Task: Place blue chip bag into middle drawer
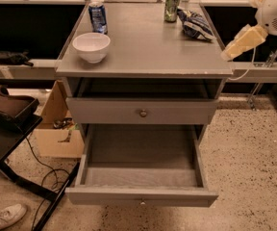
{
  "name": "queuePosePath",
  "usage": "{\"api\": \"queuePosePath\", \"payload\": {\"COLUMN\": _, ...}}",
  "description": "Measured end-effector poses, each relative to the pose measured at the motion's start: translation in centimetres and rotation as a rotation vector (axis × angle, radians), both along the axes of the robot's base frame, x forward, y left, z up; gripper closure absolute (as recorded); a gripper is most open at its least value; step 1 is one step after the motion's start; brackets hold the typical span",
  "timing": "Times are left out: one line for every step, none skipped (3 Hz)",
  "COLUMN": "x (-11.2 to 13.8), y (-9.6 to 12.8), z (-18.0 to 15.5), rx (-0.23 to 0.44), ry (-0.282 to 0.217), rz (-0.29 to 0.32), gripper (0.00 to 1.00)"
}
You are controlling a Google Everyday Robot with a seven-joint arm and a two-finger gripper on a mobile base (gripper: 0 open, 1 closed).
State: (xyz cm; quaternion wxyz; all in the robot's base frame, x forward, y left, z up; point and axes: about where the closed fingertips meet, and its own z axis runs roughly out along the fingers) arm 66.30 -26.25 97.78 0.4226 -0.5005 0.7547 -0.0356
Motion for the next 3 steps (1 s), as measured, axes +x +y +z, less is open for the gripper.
{"api": "queuePosePath", "payload": {"x": 5.4, "y": 1.3, "z": -1.2, "rx": 0.064, "ry": -0.049, "rz": 0.020, "gripper": 0.00}}
{"api": "queuePosePath", "payload": {"x": 12.6, "y": 2.5, "z": -3.4, "rx": 0.149, "ry": -0.099, "rz": 0.011, "gripper": 0.00}}
{"api": "queuePosePath", "payload": {"x": 19.9, "y": 3.4, "z": -4.6, "rx": 0.202, "ry": -0.200, "rz": -0.018, "gripper": 0.00}}
